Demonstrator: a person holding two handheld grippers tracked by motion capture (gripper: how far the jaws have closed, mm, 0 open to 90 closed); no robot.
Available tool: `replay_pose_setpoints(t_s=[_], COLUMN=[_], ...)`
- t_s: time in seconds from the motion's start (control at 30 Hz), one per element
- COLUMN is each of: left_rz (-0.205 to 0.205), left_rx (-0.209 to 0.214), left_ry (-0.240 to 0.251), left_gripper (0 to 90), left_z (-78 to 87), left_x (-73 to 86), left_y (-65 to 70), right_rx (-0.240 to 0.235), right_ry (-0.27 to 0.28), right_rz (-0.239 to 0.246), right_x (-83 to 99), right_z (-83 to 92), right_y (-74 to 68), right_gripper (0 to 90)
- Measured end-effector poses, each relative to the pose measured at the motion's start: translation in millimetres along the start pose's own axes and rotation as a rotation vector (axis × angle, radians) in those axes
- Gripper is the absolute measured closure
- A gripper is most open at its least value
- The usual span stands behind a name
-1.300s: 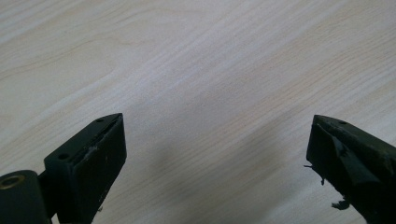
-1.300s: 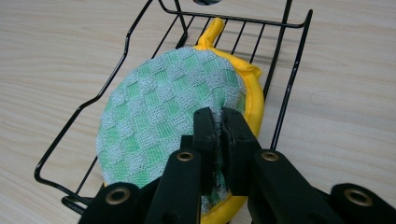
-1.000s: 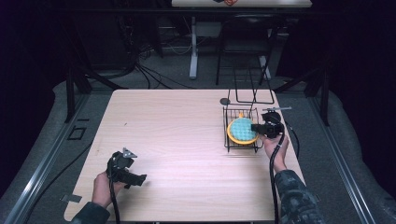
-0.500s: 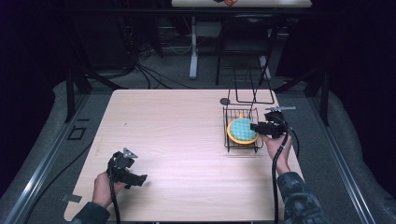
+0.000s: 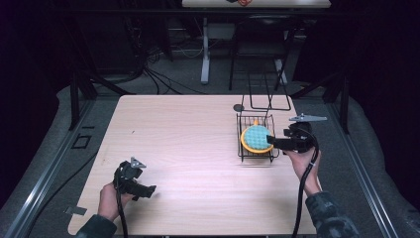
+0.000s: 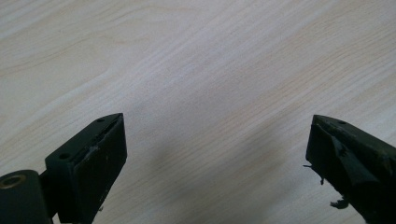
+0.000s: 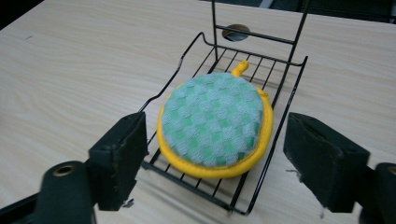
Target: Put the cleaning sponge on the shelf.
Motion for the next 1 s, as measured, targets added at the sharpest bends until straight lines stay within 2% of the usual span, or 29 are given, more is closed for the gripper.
replay_pose_setpoints(t_s=[0.03, 0.1, 0.2, 0.53, 0.73, 0.9, 1.0], left_rz=[-0.003, -0.003, -0.001, 0.008, 0.003, 0.004, 0.004], left_rx=[-0.001, -0.001, 0.002, -0.005, -0.003, -0.003, -0.003], left_ry=[0.0, 0.0, 0.0, 0.017, 0.009, 0.011, 0.012], left_gripper=[5.3, 5.3, 5.3, 5.3, 5.3, 5.3, 5.3], left_z=[0.0, -0.2, 0.0, 1.1, 1.3, 1.6, 1.1], left_x=[-0.1, -0.1, 0.1, 0.3, 0.3, 0.4, 0.3], left_y=[0.0, 0.0, 0.0, -0.3, 0.1, 0.0, -0.1], right_rx=[-0.008, -0.013, -0.038, -0.028, -0.022, -0.009, 0.006], right_ry=[0.003, 0.004, 0.005, 0.032, 0.019, 0.004, 0.019], right_rz=[0.021, 0.03, 0.055, 0.101, 0.098, 0.085, 0.069], right_x=[2.0, 3.0, 6.6, 17.7, 38.4, 65.0, 75.8], right_z=[8.4, 12.6, 30.9, 65.2, 89.6, 96.9, 100.3], right_y=[-2.2, -3.2, -5.9, -7.0, -4.9, -4.9, -3.2], right_gripper=[14.9, 14.4, 9.8, 5.9, 0.8, 0.0, 0.1])
Point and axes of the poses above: each handheld gripper's, and its own axes: z roughly backward along the jaws, x roughly out of its underside, y roughly to its right, the point moved 4 cm from there along -z, roughly forward along the jaws, and after that the axes turned 15 degrees about x, right-handed, at the moved point
